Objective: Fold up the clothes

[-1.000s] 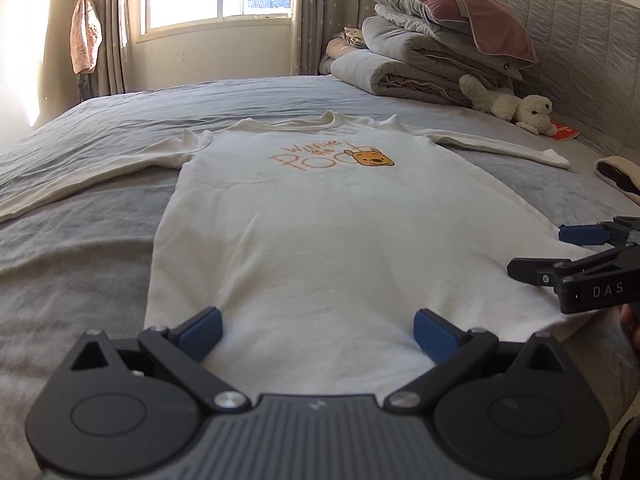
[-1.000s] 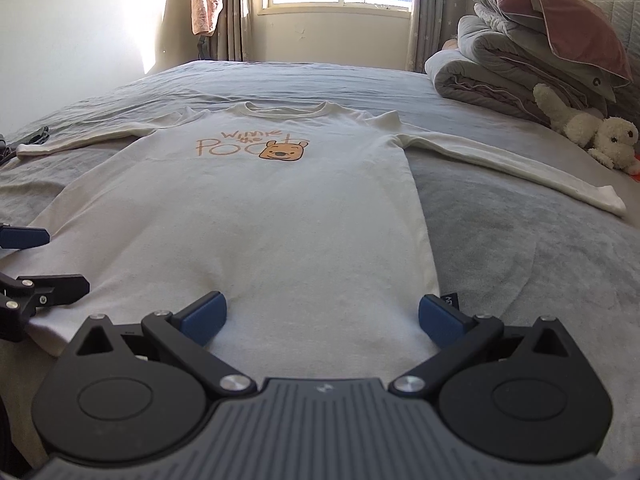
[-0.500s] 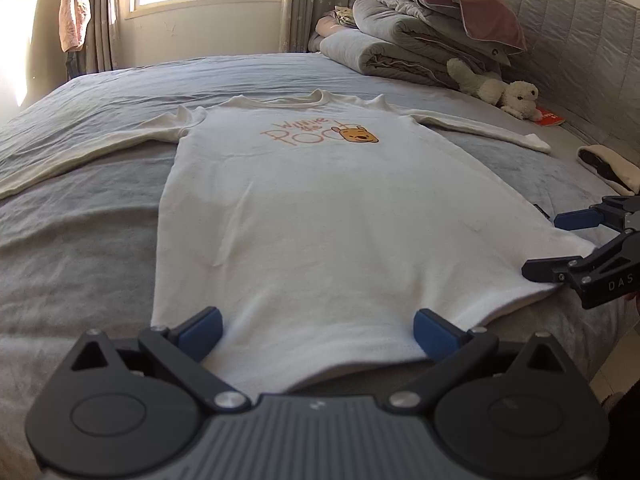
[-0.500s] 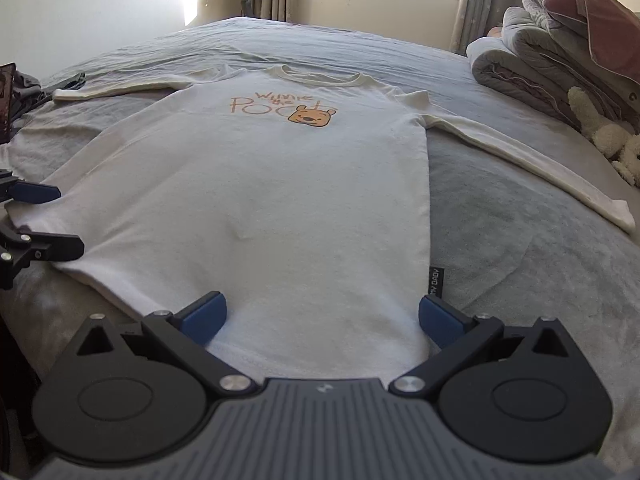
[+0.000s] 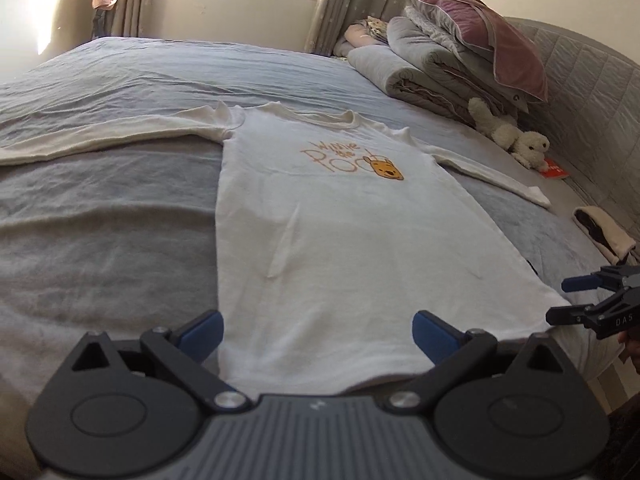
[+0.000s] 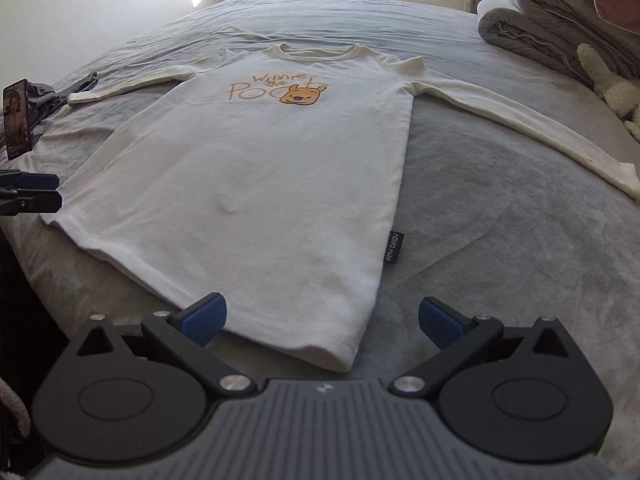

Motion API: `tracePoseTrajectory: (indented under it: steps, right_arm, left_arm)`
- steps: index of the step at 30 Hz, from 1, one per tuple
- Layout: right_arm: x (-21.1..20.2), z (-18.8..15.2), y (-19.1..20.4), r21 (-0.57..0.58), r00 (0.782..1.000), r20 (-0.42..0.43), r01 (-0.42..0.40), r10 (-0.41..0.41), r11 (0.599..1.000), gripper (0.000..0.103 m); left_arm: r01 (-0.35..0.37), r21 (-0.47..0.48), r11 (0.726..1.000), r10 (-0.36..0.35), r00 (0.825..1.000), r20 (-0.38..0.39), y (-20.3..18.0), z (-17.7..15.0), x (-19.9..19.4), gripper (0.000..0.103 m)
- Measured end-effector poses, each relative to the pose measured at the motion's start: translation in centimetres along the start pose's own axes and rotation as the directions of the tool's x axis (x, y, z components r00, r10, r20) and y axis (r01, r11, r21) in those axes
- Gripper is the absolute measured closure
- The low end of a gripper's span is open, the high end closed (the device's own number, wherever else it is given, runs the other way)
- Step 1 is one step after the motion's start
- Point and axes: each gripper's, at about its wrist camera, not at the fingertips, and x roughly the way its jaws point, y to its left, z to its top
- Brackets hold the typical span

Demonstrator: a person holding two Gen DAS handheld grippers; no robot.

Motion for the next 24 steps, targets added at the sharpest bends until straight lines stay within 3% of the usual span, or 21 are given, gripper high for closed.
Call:
tracePoseTrajectory:
  steps: [5, 9, 14, 18, 24]
  right_arm:
    - [0.0, 0.4, -1.0, 0.065, 1.0, 0.004, 0.022, -0.023, 0.998, 0.0]
    - [-0.3, 0.9, -0.5, 0.057, 0.999, 0.041, 0.016, -0.019, 0.998, 0.0]
    - [0.6, 1.9, 0.0, 0.051, 1.0, 0.015, 0.017, -0.018, 0.999, 0.0]
    - [1.4, 2.6, 0.3, 0.05, 0.999, -0.024, 0.023, -0.022, 0.998, 0.0]
    - [1.2, 6.0, -1.6, 0.13, 0.999, 0.008, 0.051, -0.052, 0.99, 0.0]
  left_arm:
    - [-0.001, -0.119, 0.993, 0.001, 1.0, 0.0, 1.8, 0.4, 0.2, 0.011]
    - [0.074, -0.09, 0.993, -0.073, 0.997, 0.023, 0.4, 1.1, 0.4, 0.01]
    - [0.073, -0.043, 0.996, -0.075, 0.996, -0.055, -1.7, 2.3, 2.4, 0.01]
    - [0.095, -0.024, 0.995, -0.096, 0.994, -0.055, -2.5, 4.4, 3.2, 0.01]
    - [0.098, -0.017, 0.995, -0.099, 0.994, -0.054, -3.5, 8.9, 4.9, 0.008]
